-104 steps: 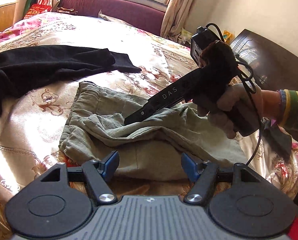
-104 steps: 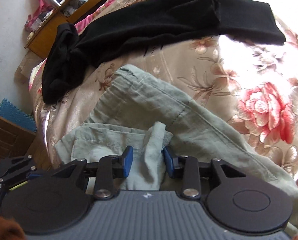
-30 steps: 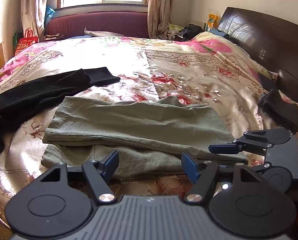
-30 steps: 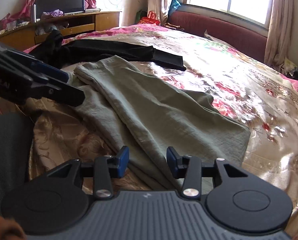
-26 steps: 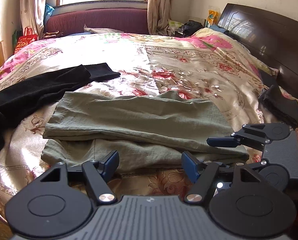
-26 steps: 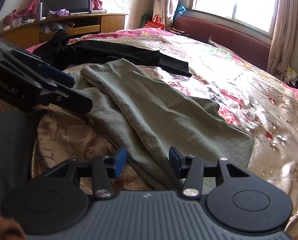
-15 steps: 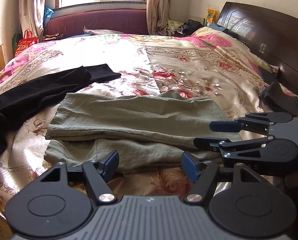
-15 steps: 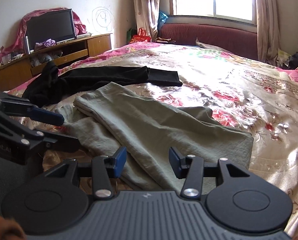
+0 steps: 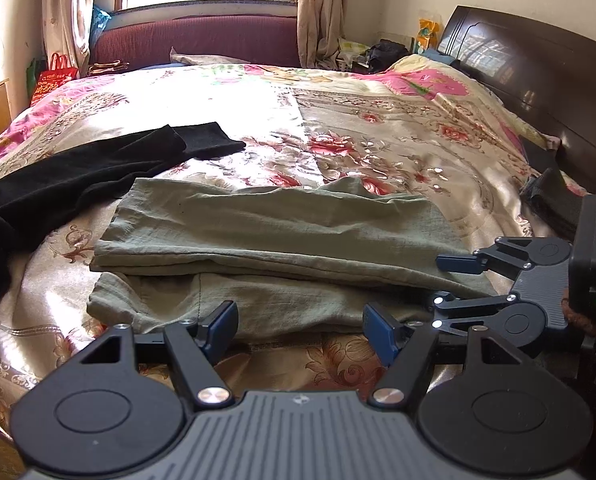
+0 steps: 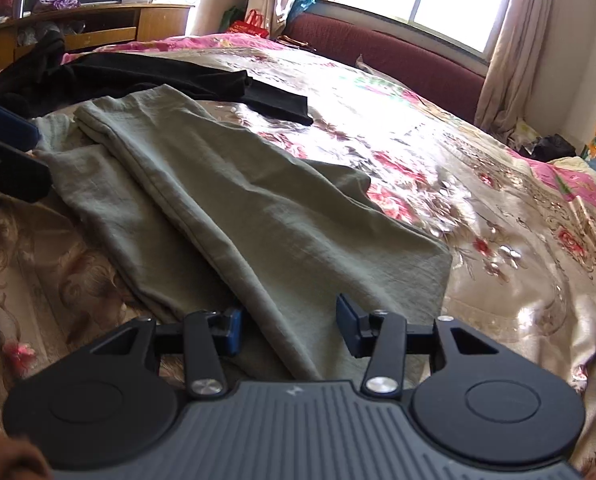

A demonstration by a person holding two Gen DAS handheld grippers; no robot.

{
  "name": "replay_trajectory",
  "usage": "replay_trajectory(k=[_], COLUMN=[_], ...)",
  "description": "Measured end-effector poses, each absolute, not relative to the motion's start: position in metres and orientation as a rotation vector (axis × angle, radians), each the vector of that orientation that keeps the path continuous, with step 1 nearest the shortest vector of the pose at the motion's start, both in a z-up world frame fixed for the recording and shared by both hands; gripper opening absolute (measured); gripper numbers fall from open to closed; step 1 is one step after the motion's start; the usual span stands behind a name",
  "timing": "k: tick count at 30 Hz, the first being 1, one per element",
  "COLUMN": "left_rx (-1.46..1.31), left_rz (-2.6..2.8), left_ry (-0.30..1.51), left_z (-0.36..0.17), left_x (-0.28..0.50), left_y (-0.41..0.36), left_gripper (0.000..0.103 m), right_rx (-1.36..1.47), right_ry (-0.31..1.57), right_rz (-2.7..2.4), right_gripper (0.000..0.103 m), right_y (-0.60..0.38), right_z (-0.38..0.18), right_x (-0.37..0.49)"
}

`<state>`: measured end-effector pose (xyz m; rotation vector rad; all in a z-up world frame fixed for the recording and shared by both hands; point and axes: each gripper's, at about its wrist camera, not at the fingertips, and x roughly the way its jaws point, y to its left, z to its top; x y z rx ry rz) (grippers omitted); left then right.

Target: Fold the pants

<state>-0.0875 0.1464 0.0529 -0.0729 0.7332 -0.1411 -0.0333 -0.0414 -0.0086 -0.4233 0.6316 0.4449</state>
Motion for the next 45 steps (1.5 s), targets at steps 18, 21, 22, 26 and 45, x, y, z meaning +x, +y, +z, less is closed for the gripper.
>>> replay_trajectory(k=[18, 21, 22, 26, 45], left_rx=[0.032, 0.045, 0.054, 0.005, 0.062], left_rz=[-0.194, -0.201, -0.186, -0.147, -0.018], left_ry=[0.654, 0.667, 0.676, 0.689, 0.855], left_z=[0.062, 0.054, 0.05, 0.04, 0.012], left_x=[-0.058, -0.041, -0.034, -0.011, -0.017], left_y=[0.129, 0.129, 0.13, 0.146, 0.199], left_gripper=[0.082, 0.083, 0.083, 0.083, 0.083], right_rx=[-0.485, -0.516, -0.517, -0.431, 0.288], right_ry=[0.639, 0.691, 0.707, 0.75, 0.836], right_rz=[0.399, 0.43, 0.437, 0.457, 0.489], right_gripper=[0.003, 0.008, 0.009, 0.028, 0.058], right_y=[-0.089, -0.083, -0.082, -0.098, -0.191], right_z=[0.008, -0.005, -0.006, 0.008, 0.042], right_x=[-0.043, -0.04, -0.038, -0.037, 0.01])
